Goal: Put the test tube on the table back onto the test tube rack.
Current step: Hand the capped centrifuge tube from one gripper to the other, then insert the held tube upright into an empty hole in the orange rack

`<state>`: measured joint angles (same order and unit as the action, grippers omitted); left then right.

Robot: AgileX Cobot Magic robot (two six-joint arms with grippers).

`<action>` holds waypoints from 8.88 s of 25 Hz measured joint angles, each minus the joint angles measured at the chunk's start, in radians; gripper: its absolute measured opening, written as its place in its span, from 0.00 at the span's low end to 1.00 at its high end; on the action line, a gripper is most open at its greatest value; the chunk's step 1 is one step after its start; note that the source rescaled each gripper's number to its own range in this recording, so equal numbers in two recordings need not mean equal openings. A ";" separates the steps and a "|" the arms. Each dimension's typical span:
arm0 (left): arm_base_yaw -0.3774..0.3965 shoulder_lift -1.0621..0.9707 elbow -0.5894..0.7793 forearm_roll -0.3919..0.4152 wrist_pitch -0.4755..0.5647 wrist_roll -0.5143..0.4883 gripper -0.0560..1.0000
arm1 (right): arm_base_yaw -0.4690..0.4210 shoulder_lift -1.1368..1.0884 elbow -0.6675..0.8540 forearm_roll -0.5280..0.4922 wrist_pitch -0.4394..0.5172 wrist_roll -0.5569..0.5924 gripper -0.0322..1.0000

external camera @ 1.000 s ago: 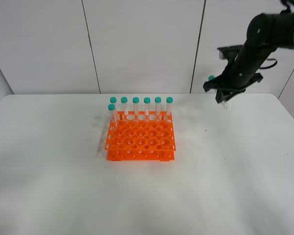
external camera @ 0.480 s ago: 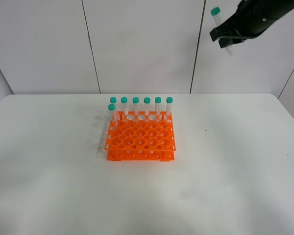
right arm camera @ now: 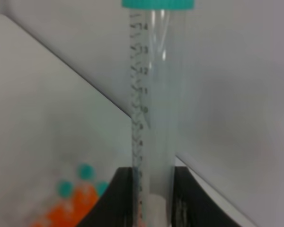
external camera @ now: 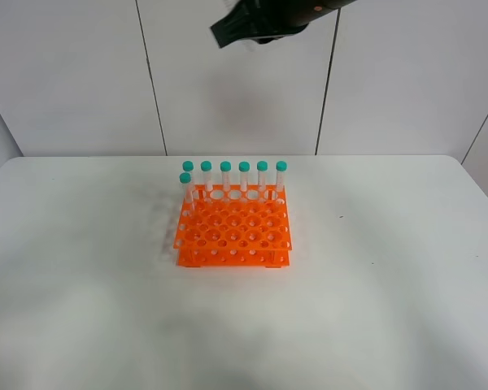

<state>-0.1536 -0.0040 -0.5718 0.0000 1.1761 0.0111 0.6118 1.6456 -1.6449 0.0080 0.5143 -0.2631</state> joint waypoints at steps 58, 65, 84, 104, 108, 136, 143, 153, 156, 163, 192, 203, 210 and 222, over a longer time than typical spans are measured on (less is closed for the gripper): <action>0.000 0.000 -0.003 0.020 -0.001 0.000 1.00 | 0.014 -0.252 1.128 -0.191 -1.086 0.278 0.05; -0.001 0.140 -0.098 0.011 -0.003 0.045 1.00 | 0.014 -0.252 1.128 -0.198 -1.078 0.278 0.05; -0.257 0.624 -0.223 -0.206 -0.417 0.242 1.00 | 0.014 -0.252 1.128 -0.200 -1.075 0.253 0.05; -0.282 1.216 -0.523 -0.872 -0.554 0.844 1.00 | 0.014 -0.252 1.128 -0.200 -1.056 0.253 0.05; -0.356 1.282 -0.523 -0.874 -0.626 0.859 1.00 | 0.014 -0.252 1.128 -0.200 -1.048 0.253 0.05; -0.454 1.504 -0.575 -0.979 -0.756 0.869 0.99 | 0.014 -0.252 1.128 -0.200 -1.025 0.253 0.05; -0.454 1.504 -0.575 -0.992 -0.713 0.869 0.79 | 0.014 -0.252 1.128 -0.200 -1.028 0.253 0.05; -0.454 1.504 -0.575 -0.992 -0.713 0.869 0.48 | 0.014 -0.252 1.128 -0.200 -1.061 0.253 0.05; -0.454 1.504 -0.575 -0.988 -0.725 0.886 0.16 | 0.014 -0.252 1.128 -0.201 -1.066 0.253 0.05; -0.454 1.506 -0.575 -0.977 -0.736 0.912 0.08 | 0.014 -0.252 1.128 -0.201 -1.063 0.253 0.05; -0.454 1.506 -0.575 -0.989 -0.731 0.917 0.05 | 0.013 -0.252 1.128 -0.204 -1.072 0.196 0.95; -0.454 1.506 -0.575 -0.991 -0.749 0.917 0.05 | 0.013 -0.252 1.128 -0.171 -0.862 0.201 0.95; -0.454 1.506 -0.575 -0.992 -0.755 0.917 0.05 | 0.013 -0.252 1.128 -0.121 -0.693 0.204 0.95; -0.454 1.506 -0.575 -0.992 -0.755 0.918 0.05 | -0.091 -0.252 1.126 -0.097 -0.470 0.253 0.95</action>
<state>-0.6074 1.5021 -1.1470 -0.9921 0.4215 0.9289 0.5209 1.3939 -0.5186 -0.0891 0.0447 -0.0101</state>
